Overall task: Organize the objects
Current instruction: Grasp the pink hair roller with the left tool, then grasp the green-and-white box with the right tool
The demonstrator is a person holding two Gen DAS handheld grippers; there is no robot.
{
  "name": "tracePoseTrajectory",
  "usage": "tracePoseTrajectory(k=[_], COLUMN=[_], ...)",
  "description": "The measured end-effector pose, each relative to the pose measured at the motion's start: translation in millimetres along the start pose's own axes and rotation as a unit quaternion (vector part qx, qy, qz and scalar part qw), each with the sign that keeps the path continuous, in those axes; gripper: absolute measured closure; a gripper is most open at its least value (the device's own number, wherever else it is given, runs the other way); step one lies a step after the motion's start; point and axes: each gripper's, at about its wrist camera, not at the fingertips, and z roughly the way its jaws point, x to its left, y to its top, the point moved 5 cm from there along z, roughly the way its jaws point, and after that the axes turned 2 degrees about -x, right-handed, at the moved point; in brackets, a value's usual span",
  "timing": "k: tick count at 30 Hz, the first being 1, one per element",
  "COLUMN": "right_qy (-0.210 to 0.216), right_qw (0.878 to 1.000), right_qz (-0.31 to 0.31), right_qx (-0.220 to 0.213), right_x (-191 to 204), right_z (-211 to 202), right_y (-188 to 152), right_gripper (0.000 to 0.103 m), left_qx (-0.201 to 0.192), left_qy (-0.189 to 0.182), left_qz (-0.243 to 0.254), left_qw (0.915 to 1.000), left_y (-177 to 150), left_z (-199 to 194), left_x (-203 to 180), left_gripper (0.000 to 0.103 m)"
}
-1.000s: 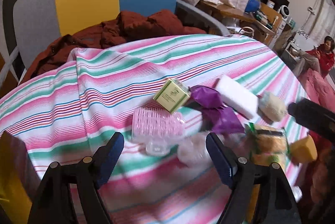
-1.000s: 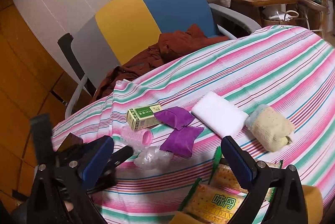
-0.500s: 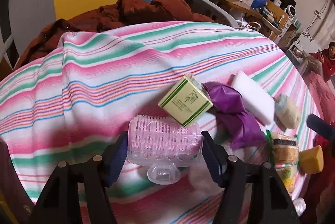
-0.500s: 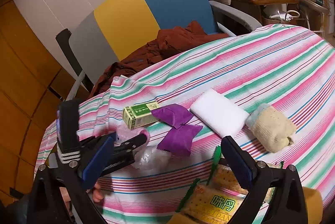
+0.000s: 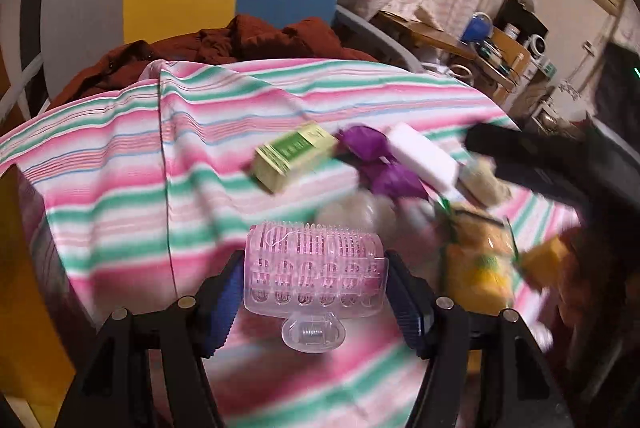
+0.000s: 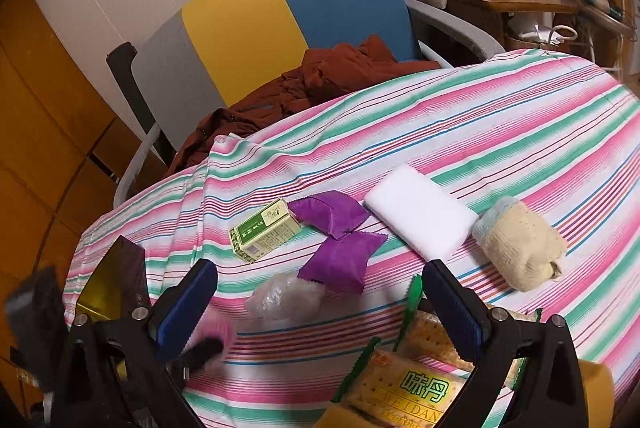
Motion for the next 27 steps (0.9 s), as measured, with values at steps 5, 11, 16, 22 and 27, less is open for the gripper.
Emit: tracePoseTrajectory(k=[5, 11, 16, 22, 27], right_qy=[0.006, 0.018, 0.036, 0.069, 0.065], right_qw=[1.000, 0.999, 0.996, 0.987, 0.977], right_qz=[-0.016, -0.042, -0.063, -0.132, -0.185], right_qx=[0.007, 0.024, 0.042, 0.062, 0.088], right_x=[7, 19, 30, 63, 86], right_z=[2, 6, 11, 25, 61], right_y=[-3, -10, -15, -9, 6], right_gripper=[0.000, 0.000, 0.000, 0.000, 0.000], left_qx=[-0.001, -0.005, -0.015, -0.016, -0.019], left_qy=[-0.004, 0.000, -0.013, -0.033, -0.040], left_qz=[0.025, 0.032, 0.028, 0.015, 0.015], left_qw=[0.9997, 0.9995, 0.9994, 0.9992, 0.9989], left_y=[-36, -62, -65, -65, -66], left_z=[-10, -2, -2, 0, 1], left_x=[-17, -18, -15, -11, -11], left_gripper=[0.035, 0.035, 0.034, 0.033, 0.032])
